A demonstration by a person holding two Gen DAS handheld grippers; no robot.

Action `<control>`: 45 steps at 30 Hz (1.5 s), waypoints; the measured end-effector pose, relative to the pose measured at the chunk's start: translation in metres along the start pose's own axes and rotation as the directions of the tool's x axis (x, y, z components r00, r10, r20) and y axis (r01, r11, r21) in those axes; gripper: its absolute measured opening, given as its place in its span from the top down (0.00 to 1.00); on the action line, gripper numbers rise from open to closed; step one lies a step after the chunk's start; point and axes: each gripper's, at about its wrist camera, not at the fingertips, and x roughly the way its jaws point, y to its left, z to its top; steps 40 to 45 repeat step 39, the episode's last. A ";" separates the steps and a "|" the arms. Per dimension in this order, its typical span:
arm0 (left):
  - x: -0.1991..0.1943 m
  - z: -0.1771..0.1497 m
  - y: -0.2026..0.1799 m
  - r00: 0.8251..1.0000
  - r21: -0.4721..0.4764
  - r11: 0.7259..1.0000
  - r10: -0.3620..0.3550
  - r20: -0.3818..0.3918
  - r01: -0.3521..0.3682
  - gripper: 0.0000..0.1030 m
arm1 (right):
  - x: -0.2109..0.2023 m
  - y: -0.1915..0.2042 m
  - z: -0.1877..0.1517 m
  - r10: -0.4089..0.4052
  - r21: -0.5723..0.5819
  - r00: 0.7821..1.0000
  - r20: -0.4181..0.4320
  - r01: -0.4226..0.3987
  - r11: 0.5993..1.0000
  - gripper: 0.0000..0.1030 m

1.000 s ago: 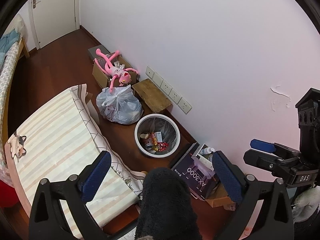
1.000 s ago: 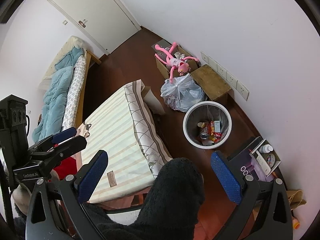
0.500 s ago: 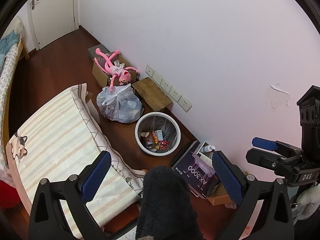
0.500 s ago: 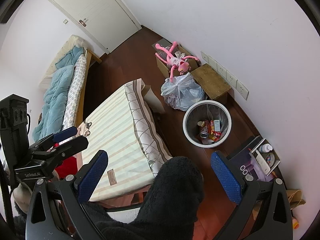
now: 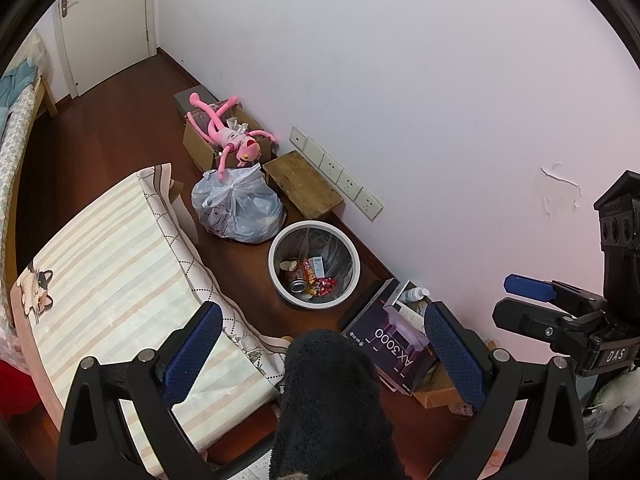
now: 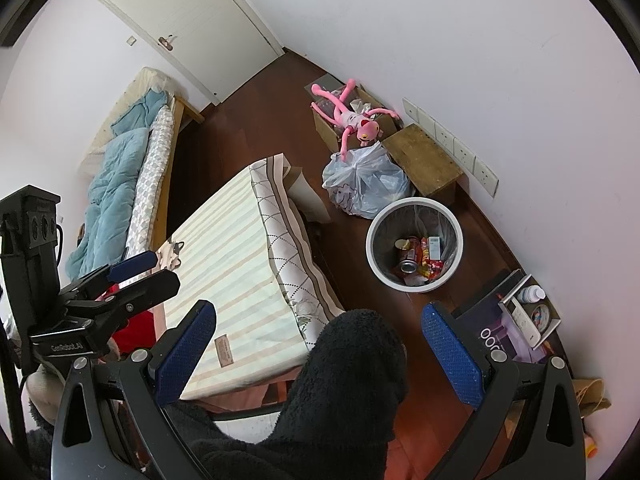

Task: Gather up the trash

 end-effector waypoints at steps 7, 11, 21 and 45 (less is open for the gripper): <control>0.000 -0.002 0.000 1.000 0.000 1.000 -0.007 -0.002 0.007 0.00 | 0.000 0.000 0.001 -0.002 -0.004 1.000 -0.001 0.002 1.000 0.00; 0.000 -0.003 -0.001 1.000 0.004 1.000 -0.006 -0.002 0.006 0.00 | 0.000 0.001 0.000 -0.006 -0.004 1.000 0.000 0.006 1.000 0.00; -0.002 -0.005 -0.002 1.000 0.014 1.000 -0.016 -0.003 0.016 0.00 | 0.000 0.001 -0.004 -0.005 -0.006 1.000 -0.011 0.005 1.000 0.00; -0.003 -0.006 -0.003 1.000 0.010 1.000 -0.026 0.001 0.026 0.00 | -0.004 0.002 -0.005 -0.013 -0.006 1.000 -0.016 0.013 1.000 0.00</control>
